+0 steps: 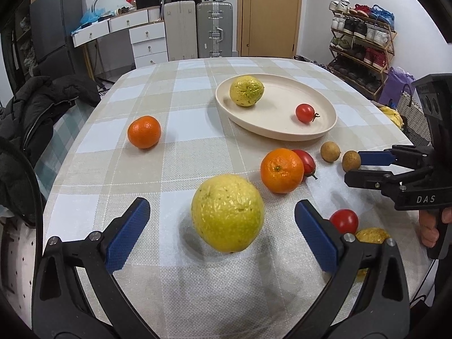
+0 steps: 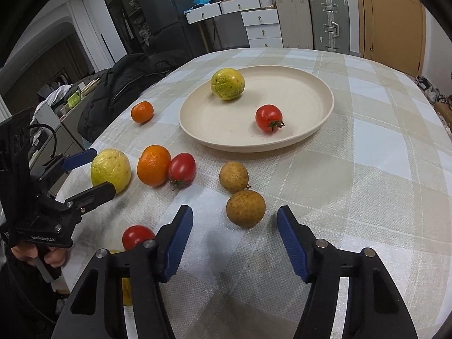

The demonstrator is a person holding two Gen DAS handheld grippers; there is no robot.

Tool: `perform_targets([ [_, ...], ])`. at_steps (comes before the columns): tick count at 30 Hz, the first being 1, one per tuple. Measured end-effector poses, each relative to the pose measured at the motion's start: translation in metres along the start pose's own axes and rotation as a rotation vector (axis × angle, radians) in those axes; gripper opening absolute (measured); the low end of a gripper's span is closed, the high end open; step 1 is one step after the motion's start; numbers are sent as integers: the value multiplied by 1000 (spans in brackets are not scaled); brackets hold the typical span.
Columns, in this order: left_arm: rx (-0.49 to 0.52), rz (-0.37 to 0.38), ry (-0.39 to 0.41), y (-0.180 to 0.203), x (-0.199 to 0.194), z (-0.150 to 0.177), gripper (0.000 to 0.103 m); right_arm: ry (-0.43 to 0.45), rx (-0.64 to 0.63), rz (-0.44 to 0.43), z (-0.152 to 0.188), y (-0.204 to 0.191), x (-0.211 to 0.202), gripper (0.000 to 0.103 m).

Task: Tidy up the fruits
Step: 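Grasp the large yellow fruit with the left tool while the right tool grasps the brown fruit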

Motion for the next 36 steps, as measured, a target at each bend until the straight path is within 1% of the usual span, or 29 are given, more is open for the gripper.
perform_targets([
  [1,-1,-1,-2,-1,1,0,102,0,-1,-2,0,0,0,54],
  [2,-3,-2,-5,-1,2,0,102,1,2,-4,-1,0,0,54],
  [4,-6,0,-12,-1,4,0,96,3,2,-5,-1,1,1,47],
  [5,-7,2,-18,-1,5,0,94,3,0,-6,-2,1,1,46],
  [7,-6,13,-27,0,7,1,81,4,-3,-7,-2,1,1,43],
  [9,-1,17,-39,1,10,2,75,5,1,-4,-2,2,1,39],
  [11,1,20,-39,1,11,3,64,7,6,-3,-2,2,1,38],
  [12,3,27,-43,2,11,3,53,7,4,2,-2,3,1,36],
  [13,7,36,-48,2,12,4,51,8,4,6,-2,3,2,33],
  [15,11,35,-46,3,12,4,51,9,7,12,-2,4,1,29],
  [18,16,56,-43,6,12,4,51,12,12,6,-2,5,1,28],
  [24,22,53,-18,9,5,2,51,22,-1,25,-3,4,-2,28],
  [26,17,55,-2,8,1,0,51,29,2,18,-3,4,-4,28],
  [32,-6,65,46,6,-11,-5,51,75,10,19,-7,7,-15,28],
  [36,-9,63,56,5,-15,-7,51,101,30,4,-10,9,-23,28],
])
Point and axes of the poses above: each gripper's, at about its wrist camera, not at the fingertips, and x roughly the way its jaws point, y to its right, z to its underside, the point moved 6 cm from there along x, roughly the way its jaws point, and after that the axes turned 6 degrees about -y, right-handed, at the moved point
